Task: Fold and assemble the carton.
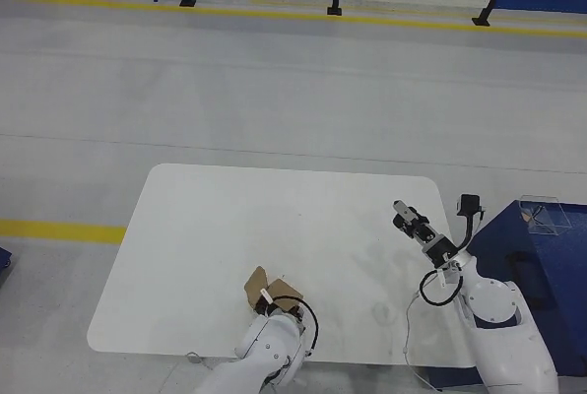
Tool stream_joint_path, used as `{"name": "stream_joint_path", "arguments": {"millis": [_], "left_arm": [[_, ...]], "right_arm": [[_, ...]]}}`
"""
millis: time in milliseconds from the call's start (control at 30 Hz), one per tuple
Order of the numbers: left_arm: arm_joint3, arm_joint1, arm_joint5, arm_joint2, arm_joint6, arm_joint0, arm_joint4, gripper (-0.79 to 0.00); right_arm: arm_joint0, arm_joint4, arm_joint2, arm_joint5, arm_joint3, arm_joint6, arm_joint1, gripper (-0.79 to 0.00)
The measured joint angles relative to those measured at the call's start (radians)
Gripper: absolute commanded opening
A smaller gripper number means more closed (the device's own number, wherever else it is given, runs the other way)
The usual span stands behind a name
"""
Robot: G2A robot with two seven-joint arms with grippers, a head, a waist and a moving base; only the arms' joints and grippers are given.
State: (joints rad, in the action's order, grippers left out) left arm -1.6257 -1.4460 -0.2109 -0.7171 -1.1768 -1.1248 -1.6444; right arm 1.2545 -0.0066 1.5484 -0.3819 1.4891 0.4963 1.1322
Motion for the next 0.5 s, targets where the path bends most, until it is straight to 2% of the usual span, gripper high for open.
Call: {"name": "stream_joint_path", "arguments": {"millis": [100, 267, 367, 500], "left_arm": [[0.004, -0.01, 0.016, 0.009, 0.04, 0.011, 0.01, 0.0], [-0.072, -0.011, 0.074, -0.009, 0.118, -0.023, 0.004, 0.0], [-0.172, 0.004, 0.133, -0.047, 0.176, -0.074, 0.03, 0.0], [-0.341, 0.042, 0.288, -0.13, 0.325, -0.18, 0.093, 0.0]], "right_arm": [[-0.001, 0.001, 0.001, 0.002, 0.001, 0.001, -0.001, 0.0], [0.001, -0.005, -0.005, 0.011, 0.015, -0.004, -0.001, 0.0], [0.002, -0.013, -0.013, 0.018, 0.023, -0.006, -0.001, 0.0], [0.004, -0.023, -0.026, 0.031, 0.031, -0.006, 0.0, 0.0]]}}
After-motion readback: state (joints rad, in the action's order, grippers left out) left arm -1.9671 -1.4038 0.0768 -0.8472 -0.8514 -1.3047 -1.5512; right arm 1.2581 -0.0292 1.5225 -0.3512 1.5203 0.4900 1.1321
